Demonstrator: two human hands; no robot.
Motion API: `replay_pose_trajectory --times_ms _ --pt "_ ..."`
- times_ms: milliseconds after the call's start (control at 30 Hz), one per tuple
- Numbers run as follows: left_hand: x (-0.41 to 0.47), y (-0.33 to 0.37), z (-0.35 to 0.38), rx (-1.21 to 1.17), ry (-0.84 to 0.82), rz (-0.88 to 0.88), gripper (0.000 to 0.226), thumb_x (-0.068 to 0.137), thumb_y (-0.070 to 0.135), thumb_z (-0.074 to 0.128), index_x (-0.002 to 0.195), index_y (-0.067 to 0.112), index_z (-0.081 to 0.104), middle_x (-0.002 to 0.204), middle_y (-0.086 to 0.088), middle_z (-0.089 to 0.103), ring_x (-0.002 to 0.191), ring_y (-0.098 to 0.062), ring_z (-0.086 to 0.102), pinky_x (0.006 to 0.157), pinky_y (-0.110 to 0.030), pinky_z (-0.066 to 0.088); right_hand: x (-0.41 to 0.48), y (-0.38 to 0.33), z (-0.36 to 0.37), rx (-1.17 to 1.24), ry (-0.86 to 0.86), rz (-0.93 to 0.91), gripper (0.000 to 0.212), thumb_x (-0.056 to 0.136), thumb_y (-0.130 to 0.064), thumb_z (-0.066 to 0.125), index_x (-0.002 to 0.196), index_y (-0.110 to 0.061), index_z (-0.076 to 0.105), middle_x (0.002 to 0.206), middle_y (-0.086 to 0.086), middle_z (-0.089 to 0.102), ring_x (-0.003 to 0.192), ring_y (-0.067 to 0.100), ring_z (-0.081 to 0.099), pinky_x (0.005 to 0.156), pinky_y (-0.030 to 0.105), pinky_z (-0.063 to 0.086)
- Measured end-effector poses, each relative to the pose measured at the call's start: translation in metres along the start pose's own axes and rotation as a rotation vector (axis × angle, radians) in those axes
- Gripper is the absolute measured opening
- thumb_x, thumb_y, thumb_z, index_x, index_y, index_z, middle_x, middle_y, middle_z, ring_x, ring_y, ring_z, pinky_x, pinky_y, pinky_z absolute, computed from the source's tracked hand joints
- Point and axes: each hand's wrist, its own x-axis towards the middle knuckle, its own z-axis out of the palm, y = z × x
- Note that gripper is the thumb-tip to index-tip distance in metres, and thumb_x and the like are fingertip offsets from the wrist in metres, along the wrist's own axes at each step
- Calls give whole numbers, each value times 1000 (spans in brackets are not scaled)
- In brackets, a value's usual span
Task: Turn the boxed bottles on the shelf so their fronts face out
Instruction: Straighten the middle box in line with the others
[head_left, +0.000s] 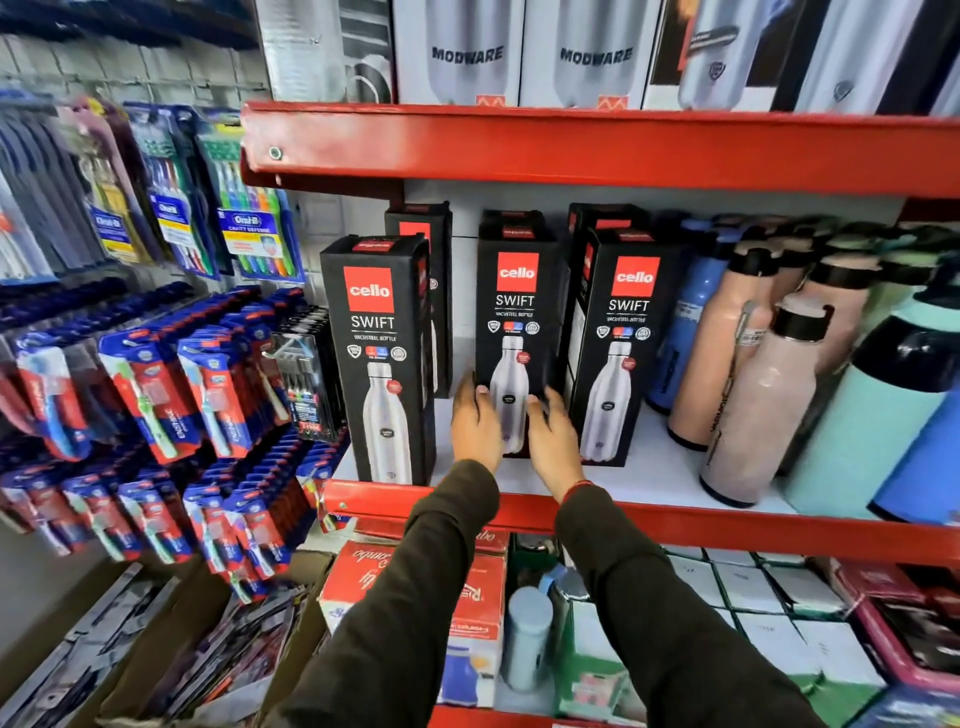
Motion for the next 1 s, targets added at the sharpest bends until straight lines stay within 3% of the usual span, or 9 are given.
replay_pose_trajectory --times_ms 100,267,533,600,700,767,900,1000 --pt "2 -1 -1 -37 28 -56 42 104 22 33 144 11 41 149 -9 46 140 -23 40 104 -15 26 2 3 1 7 17 3 42 101 -26 42 141 -13 39 143 15 50 133 29 46 106 31 33" --pt "-2 -3 -7 -28 79 -50 38 103 21 39 137 11 51 139 -9 57 132 -23 50 90 -5 27 -4 4 -3 1 43 -15 40 101 -22 43 139 -11 43 135 15 56 127 26 52 100 26 36" --pt "-27 -4 -21 -55 86 -35 36 101 24 44 134 16 56 135 -3 61 123 -10 53 98 -11 32 -31 6 -10 -26 52 -72 40 100 -28 46 137 -12 46 136 9 56 126 21 52 107 33 40" --pt "-35 -4 -25 -61 84 -43 36 101 27 45 134 18 56 134 0 61 117 -3 50 100 -16 33 -40 4 -13 -6 48 -72 40 100 -29 46 136 -14 47 131 5 57 123 16 52 103 28 41" --pt "-45 -6 -32 -35 84 -27 36 100 34 46 133 24 58 129 5 64 113 -2 51 97 -19 35 -55 1 -16 14 44 -91 35 100 -28 47 133 -17 50 114 -7 57 107 3 54 84 4 39" --pt "-51 -7 -35 -32 76 -10 36 100 35 45 132 25 58 122 11 64 112 -1 52 95 -17 35 -62 1 -18 19 48 -97 33 99 -28 47 131 -19 51 108 -14 56 96 -10 53 78 -5 37" --pt "-61 -5 -39 -27 85 -10 37 99 39 45 132 27 58 112 20 60 111 0 52 94 -16 35 -72 0 -20 9 53 -103 32 99 -28 47 129 -20 53 105 -17 56 90 -28 48 76 -8 34" --pt "-64 -7 -41 -39 79 -8 37 99 40 45 131 27 59 120 14 64 111 0 54 94 -18 38 -77 -1 -22 4 55 -111 33 99 -27 48 131 -18 53 107 -16 54 88 -26 49 75 -8 34"
